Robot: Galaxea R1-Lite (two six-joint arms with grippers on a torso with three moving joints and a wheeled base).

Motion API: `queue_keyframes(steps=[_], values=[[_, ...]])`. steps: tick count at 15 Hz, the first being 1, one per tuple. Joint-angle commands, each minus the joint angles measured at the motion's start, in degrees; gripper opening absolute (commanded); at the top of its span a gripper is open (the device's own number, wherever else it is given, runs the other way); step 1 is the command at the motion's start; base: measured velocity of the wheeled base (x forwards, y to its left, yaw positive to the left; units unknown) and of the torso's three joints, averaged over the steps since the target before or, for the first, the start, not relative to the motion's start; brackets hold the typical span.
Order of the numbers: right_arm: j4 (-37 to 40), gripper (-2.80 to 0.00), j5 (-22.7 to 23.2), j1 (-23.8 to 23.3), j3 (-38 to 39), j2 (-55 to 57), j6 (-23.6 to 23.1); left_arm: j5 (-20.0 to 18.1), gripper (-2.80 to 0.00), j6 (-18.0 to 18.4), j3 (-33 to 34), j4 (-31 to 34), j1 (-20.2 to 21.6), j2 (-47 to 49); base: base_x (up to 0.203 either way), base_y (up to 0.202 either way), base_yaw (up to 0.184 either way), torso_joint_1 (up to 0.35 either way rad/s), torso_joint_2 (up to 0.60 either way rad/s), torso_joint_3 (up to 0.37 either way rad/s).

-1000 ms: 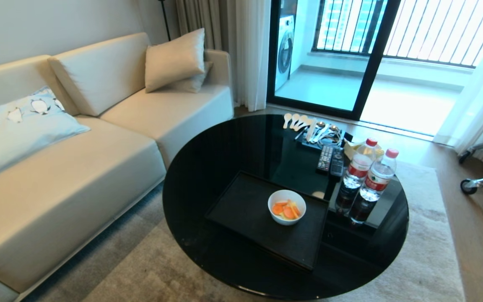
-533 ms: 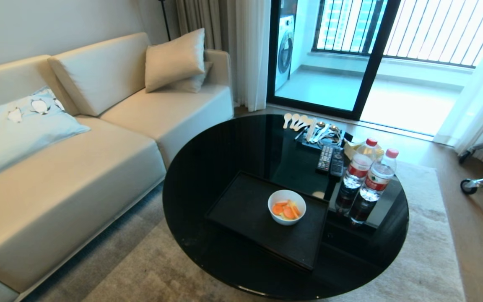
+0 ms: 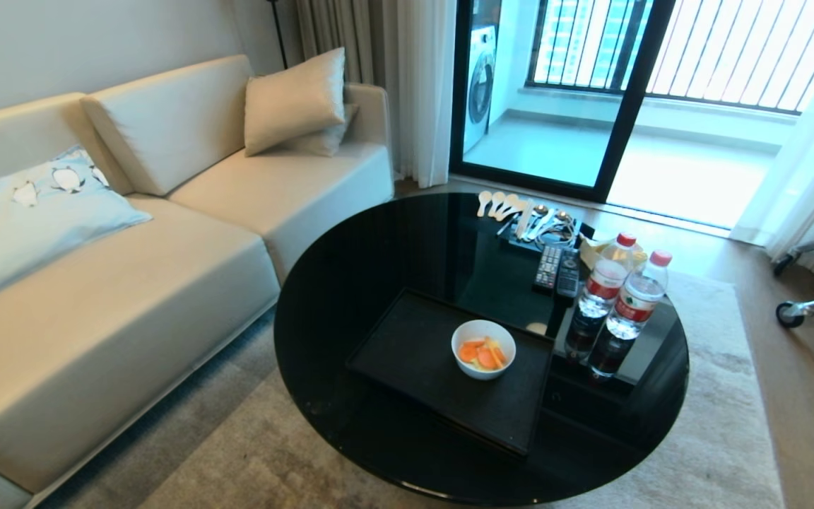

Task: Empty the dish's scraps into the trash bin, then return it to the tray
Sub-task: Pick up the bowl with leftover food

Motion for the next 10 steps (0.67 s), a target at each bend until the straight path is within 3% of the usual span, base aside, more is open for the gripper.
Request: queue_keyframes(steps=[1,4,6,10], values=[[0.1,-2.8,0.1,0.0,0.0,0.1,-0.2,0.0,-2.8,0.0,0.0,0.0,0.0,0.0,0.0,0.0,0.0,0.0,0.0,0.0],[-0.4,-2.8,0.3,0.1,-1.1,0.1,-1.8,0.0,-2.8,0.0,0.0,0.0,0.0,0.0,0.0,0.0,0.0,0.0,0.0,0.0],[1.6,-2.8,4.8,0.0,-6.5,0.6,-2.8,0.0,-2.8,0.0,0.0,0.0,0.0,0.0,0.0,0.0,0.0,0.0,0.0,0.0],[12.6,-2.8,7.6,0.0,-18.9,14.2,-10.9,0.0,-2.8,0.0,0.0,0.0,0.0,0.0,0.0,0.0,0.0,0.0,0.0,0.0]])
